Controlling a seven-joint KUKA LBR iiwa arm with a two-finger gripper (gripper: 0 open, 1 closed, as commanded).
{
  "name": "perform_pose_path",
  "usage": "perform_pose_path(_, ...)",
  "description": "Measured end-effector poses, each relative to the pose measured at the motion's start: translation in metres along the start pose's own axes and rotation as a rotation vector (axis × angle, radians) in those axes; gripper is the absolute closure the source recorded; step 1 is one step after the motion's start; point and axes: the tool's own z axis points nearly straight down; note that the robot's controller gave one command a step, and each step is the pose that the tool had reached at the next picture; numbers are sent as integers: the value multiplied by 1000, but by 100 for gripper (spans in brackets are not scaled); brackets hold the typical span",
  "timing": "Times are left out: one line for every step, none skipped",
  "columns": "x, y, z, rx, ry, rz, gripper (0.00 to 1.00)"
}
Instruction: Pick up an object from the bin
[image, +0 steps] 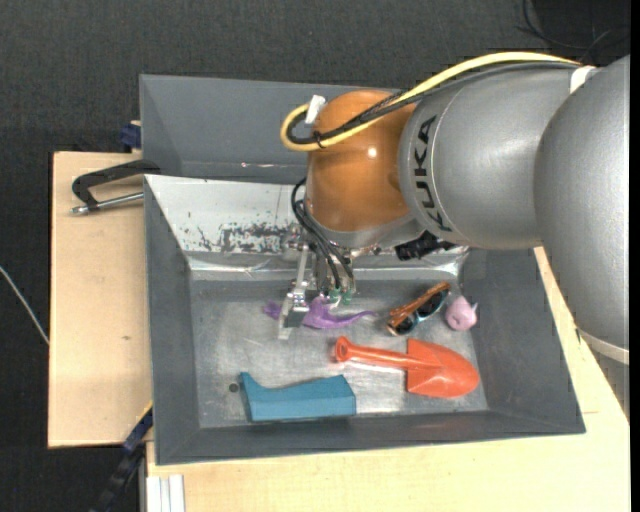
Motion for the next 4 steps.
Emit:
perform_pose_path(4,-46,34,1,0,149,0)
perform_pose_path(-5,-60,84,-1,-4,-29,100)
perform_pose_path(-5,-60,84,-1,-4,-29,100)
perform_pose_path(5,-63,39,2,4,-46,100)
